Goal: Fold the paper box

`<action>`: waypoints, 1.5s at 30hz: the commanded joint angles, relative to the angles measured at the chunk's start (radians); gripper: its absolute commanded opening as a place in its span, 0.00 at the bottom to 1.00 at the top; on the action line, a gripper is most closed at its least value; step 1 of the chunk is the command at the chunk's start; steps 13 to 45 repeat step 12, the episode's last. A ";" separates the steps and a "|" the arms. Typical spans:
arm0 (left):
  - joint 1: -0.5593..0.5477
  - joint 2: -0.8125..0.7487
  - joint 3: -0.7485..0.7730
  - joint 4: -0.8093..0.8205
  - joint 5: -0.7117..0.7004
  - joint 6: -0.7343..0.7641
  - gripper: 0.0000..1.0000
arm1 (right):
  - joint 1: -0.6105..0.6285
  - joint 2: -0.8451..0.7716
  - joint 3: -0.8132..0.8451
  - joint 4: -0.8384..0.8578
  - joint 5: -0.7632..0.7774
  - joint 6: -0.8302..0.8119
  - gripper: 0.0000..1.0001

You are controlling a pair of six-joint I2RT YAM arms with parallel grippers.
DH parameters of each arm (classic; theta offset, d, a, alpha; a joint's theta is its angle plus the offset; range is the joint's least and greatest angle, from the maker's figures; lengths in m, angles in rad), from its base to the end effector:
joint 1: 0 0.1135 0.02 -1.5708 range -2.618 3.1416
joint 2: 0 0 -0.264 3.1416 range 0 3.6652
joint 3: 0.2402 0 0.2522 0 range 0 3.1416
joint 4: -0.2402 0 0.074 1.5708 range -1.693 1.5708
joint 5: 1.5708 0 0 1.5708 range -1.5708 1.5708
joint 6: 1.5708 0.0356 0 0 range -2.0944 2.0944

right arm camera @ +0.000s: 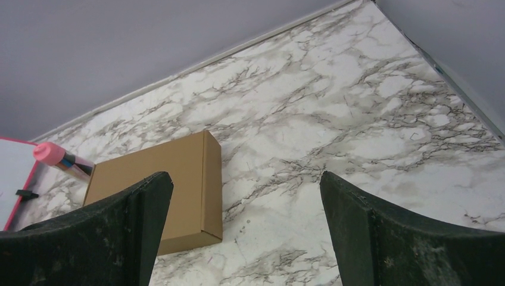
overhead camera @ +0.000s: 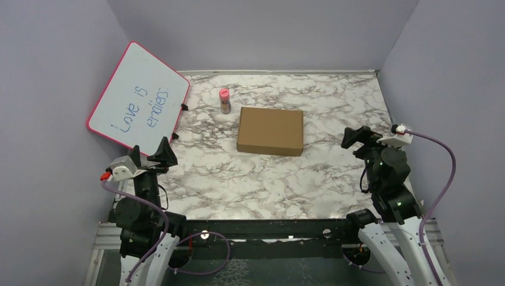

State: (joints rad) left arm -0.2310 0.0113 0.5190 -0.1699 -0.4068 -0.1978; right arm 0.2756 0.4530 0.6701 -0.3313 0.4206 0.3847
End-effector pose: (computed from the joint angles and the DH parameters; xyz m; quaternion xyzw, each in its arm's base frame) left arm 0.0437 0.0042 0.3234 -0.1554 0.5689 -0.0559 0.8056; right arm 0.1143 0.0172 0.3283 0.1785 0.7212 0.0636 0.6663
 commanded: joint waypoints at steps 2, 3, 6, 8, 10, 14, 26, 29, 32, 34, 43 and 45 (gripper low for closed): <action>0.015 0.006 -0.013 0.046 0.003 -0.005 0.99 | -0.001 -0.001 -0.008 0.049 -0.039 -0.001 1.00; 0.015 0.006 -0.012 0.044 -0.011 -0.009 0.99 | -0.001 0.000 -0.007 0.050 -0.042 -0.003 1.00; 0.021 0.004 -0.008 0.038 -0.024 -0.010 0.99 | -0.001 0.011 -0.003 0.052 -0.051 -0.007 1.00; 0.023 0.008 -0.008 0.041 -0.014 -0.012 0.99 | 0.000 0.015 -0.002 0.051 -0.053 -0.007 1.00; 0.025 0.009 -0.008 0.043 -0.015 -0.017 0.99 | -0.001 0.016 -0.006 0.052 -0.054 -0.006 1.00; 0.024 0.010 -0.011 0.045 -0.029 -0.015 0.99 | -0.001 0.013 -0.008 0.055 -0.052 -0.006 1.00; 0.024 0.010 -0.011 0.045 -0.029 -0.015 0.99 | -0.001 0.013 -0.008 0.055 -0.052 -0.006 1.00; 0.024 0.010 -0.011 0.045 -0.029 -0.015 0.99 | -0.001 0.013 -0.008 0.055 -0.052 -0.006 1.00; 0.024 0.010 -0.011 0.045 -0.029 -0.015 0.99 | -0.001 0.013 -0.008 0.055 -0.052 -0.006 1.00; 0.024 0.010 -0.011 0.045 -0.029 -0.015 0.99 | -0.001 0.013 -0.008 0.055 -0.052 -0.006 1.00; 0.024 0.010 -0.011 0.045 -0.029 -0.015 0.99 | -0.001 0.013 -0.008 0.055 -0.052 -0.006 1.00; 0.024 0.010 -0.011 0.045 -0.029 -0.015 0.99 | -0.001 0.013 -0.008 0.055 -0.052 -0.006 1.00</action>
